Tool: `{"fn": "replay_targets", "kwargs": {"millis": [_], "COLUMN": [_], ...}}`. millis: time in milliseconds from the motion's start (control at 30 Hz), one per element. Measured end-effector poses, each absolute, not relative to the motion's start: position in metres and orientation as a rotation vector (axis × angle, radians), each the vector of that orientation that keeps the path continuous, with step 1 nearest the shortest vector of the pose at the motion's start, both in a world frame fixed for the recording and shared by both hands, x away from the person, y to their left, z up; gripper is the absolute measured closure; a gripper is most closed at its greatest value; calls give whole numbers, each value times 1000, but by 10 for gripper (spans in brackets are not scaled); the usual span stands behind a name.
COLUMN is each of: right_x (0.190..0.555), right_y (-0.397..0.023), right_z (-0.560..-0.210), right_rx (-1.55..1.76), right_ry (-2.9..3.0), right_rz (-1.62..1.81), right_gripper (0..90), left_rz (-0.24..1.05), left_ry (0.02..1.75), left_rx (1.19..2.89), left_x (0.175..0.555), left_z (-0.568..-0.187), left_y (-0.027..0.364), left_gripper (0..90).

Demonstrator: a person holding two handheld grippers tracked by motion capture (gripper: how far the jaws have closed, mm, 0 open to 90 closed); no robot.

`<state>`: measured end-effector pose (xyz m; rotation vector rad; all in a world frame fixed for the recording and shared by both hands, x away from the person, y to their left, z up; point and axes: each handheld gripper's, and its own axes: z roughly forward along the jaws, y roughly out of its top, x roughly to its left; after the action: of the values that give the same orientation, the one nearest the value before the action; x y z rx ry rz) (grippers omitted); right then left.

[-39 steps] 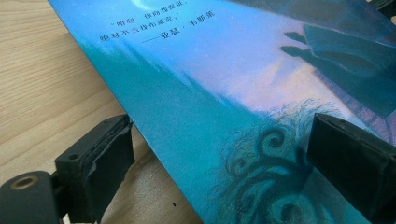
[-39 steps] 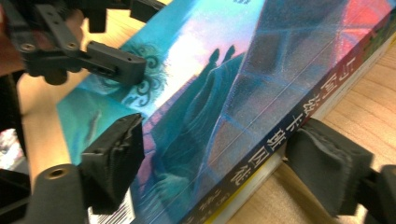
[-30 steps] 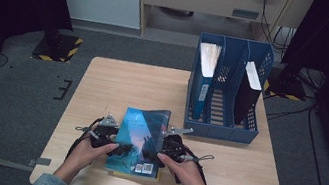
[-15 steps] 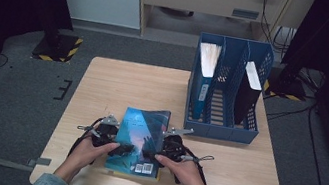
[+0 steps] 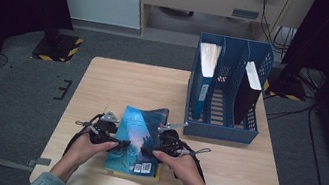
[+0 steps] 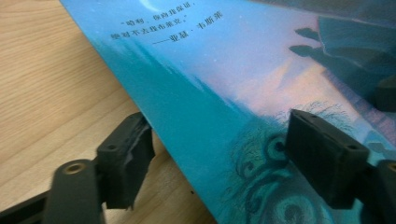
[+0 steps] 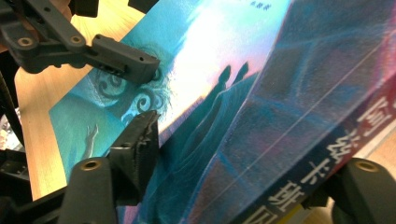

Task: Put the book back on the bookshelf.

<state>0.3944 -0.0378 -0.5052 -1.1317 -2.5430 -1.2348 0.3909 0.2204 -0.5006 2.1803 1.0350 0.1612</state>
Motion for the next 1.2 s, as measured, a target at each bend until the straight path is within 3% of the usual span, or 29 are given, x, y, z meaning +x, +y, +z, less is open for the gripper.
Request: {"fn": "replay_targets", "kwargs": {"millis": [200, 733, 1033, 1200], "right_x": [396, 414, 416, 414], "right_y": [-33, -21, -19, -19], "right_z": [-494, -480, -471, -469], "right_rx": [-1101, -1091, -1069, -1060], "right_ry": [-2593, -2663, -2694, -2698], "right_rz": [-1217, -1111, -1119, -1138], "right_gripper": [410, 399, 496, 507], "left_rz": [170, 114, 89, 87], "left_ry": [1033, 1022, 1013, 1011], "left_rx": [2192, 2267, 2296, 2282], "left_x": [392, 403, 408, 408], "left_z": [-497, -488, -484, -484], "left_y": [225, 229, 235, 238], "left_gripper": [338, 448, 556, 618]}}
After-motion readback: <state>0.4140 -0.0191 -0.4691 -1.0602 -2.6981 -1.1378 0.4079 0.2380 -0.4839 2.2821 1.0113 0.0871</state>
